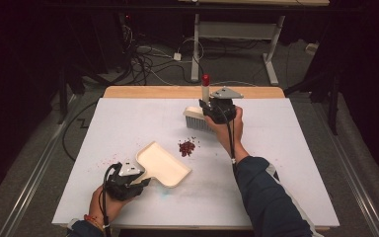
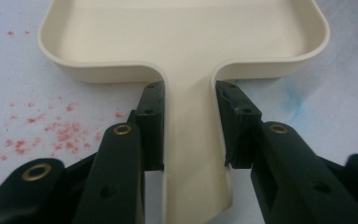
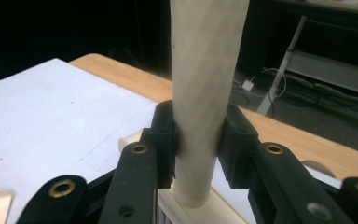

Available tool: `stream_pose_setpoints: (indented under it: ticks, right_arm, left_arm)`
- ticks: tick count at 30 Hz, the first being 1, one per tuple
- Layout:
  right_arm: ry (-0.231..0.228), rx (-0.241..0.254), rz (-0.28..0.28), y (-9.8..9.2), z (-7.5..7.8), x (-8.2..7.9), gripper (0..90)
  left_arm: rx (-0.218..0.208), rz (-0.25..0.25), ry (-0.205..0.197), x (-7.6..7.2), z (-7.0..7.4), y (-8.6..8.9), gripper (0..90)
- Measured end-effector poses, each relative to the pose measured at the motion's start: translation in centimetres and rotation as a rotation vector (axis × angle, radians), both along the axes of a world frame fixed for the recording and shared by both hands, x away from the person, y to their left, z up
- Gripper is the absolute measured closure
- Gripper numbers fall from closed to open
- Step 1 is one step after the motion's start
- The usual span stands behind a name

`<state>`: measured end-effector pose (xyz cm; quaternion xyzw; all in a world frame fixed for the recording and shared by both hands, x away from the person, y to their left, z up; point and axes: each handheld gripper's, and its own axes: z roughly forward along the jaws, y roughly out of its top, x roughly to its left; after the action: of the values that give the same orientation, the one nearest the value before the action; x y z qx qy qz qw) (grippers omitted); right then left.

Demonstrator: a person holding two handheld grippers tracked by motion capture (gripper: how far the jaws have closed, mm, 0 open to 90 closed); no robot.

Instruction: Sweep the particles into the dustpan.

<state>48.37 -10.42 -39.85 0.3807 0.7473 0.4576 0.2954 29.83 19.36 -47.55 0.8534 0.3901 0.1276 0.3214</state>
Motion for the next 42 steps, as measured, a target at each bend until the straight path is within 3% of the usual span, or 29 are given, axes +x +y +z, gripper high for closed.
stream_pose_setpoints:
  ticks: [8, 14, 20, 25, 32, 37, 42]
  right_arm:
    - [-0.001, 0.014, 0.037, 0.1, -0.8, -1.2, 70.5]
    - [0.006, -0.014, 0.089, 0.8, -1.1, -3.6, 70.2]
    - [0.012, -0.046, 0.129, 1.2, -1.3, -5.9, 69.9]
    - [0.037, -0.03, 0.163, 1.0, -1.2, -6.6, 69.8]
    - [0.052, -0.044, 0.151, 1.7, -1.6, -8.4, 68.8]
    - [0.063, -0.022, 0.14, 1.7, -1.7, -9.4, 69.0]
    - [0.076, -0.035, 0.168, 2.3, -1.7, -10.8, 68.7]
  left_arm:
    - [-0.003, 0.011, 0.006, 0.2, -0.2, -0.7, 63.8]
    - [-0.014, 0.02, 0.008, 0.6, -0.3, -1.4, 63.7]
    - [0.002, 0.02, 0.007, 1.1, -0.4, -2.3, 63.7]
    - [0.025, 0.019, 0.006, 1.3, -0.5, -2.9, 63.7]
    - [0.026, 0.033, 0.023, 1.6, -0.7, -3.7, 63.7]
    - [0.025, 0.044, 0.028, 1.8, -0.7, -4.3, 63.7]
    - [0.012, 0.043, 0.028, 2.2, -0.6, -4.6, 63.7]
